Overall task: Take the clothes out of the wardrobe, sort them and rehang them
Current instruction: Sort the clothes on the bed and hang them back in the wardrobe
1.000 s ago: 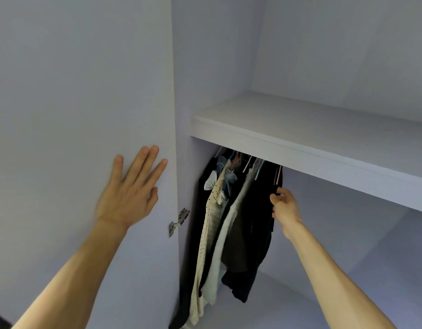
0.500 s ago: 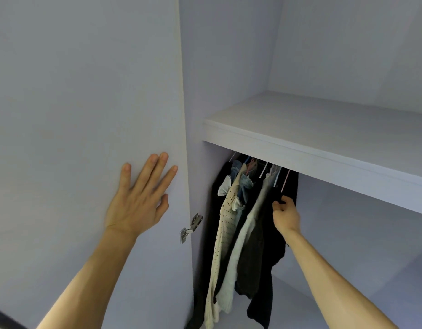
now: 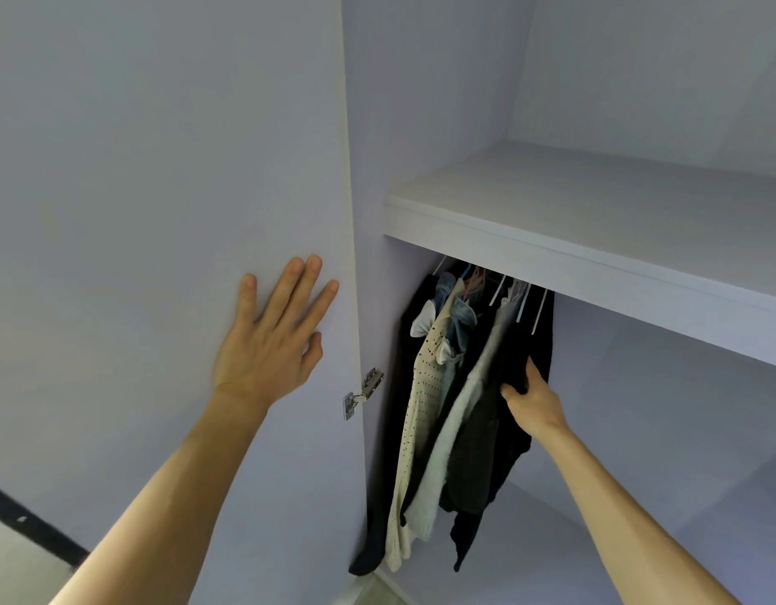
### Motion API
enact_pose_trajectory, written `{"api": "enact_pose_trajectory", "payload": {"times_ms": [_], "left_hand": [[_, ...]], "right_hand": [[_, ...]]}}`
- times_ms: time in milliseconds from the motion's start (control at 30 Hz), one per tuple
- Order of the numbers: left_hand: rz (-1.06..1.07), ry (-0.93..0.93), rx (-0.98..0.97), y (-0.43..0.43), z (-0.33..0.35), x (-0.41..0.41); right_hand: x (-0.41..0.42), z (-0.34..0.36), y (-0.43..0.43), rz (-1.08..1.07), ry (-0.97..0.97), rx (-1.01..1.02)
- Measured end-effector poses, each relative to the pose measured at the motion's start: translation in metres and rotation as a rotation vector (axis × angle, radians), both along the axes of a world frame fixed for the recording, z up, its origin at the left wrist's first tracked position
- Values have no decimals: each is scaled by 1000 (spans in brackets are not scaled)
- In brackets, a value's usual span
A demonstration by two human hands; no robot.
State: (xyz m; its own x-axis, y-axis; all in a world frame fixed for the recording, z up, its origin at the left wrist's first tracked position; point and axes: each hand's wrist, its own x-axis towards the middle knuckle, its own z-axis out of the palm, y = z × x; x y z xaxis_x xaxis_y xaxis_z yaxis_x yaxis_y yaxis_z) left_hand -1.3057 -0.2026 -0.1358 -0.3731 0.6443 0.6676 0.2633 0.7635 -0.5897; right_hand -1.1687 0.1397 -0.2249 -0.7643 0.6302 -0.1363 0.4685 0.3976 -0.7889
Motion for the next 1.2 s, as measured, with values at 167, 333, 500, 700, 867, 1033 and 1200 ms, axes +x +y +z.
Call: {"api": "enact_pose_trajectory", "payload": {"times_ms": [167, 333, 500, 700, 867, 1033, 1200], "left_hand": [[-54, -212, 91, 0, -5, 19], [-82, -573, 212, -36, -71, 74], [122, -1129, 447, -113, -131, 171], [505, -1241, 680, -288, -190, 316], [917, -1222, 887, -412, -206, 442], [1178, -1123, 1109, -479, -213, 563], [1418, -1005, 1312, -493, -213, 664]], "right_hand": [[42, -6, -45, 0, 17, -94], [85, -5, -123, 221, 43, -69], [122, 2, -225, 554, 8, 32], [157, -32, -379, 1036, 27, 338], [191, -55, -499, 1395, 66, 461], [239, -59, -605, 1710, 97, 571], [285, -50, -684, 2010, 170, 651]]}}
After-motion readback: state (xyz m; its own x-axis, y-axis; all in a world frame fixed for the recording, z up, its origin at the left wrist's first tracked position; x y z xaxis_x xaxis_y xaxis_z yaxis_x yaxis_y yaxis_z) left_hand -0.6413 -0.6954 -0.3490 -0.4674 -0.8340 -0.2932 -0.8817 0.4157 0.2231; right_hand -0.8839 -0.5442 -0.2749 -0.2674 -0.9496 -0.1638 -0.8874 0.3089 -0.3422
